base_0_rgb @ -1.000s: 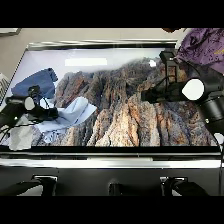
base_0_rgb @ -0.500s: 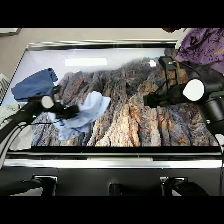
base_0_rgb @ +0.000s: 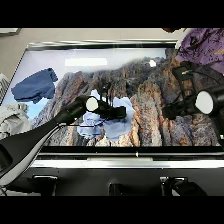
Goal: Fold the clothes and pants, and hang the long-sleeved shirts on hangers.
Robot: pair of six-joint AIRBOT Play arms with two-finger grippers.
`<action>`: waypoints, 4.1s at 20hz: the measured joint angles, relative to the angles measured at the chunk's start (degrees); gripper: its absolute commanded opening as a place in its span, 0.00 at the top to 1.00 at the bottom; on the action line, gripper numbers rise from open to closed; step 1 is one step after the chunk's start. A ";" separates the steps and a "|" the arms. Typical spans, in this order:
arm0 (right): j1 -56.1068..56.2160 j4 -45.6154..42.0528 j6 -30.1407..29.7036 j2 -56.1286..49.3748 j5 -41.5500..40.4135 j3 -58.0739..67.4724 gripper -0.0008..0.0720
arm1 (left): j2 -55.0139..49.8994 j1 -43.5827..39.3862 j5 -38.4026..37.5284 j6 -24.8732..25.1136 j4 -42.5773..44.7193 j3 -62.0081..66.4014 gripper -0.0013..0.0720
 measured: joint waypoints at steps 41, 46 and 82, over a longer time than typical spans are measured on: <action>-7.91 60.94 -12.20 -46.82 -32.94 5.70 0.93 | -7.43 32.20 -7.13 11.23 -1.40 2.32 0.04; -7.91 56.24 -11.08 -44.35 -30.36 5.70 0.93 | -11.37 30.34 -4.42 13.25 -5.01 2.75 0.24; -7.91 8.76 6.91 -7.06 -15.23 27.58 0.93 | 19.56 33.53 -16.24 7.43 32.37 25.20 0.96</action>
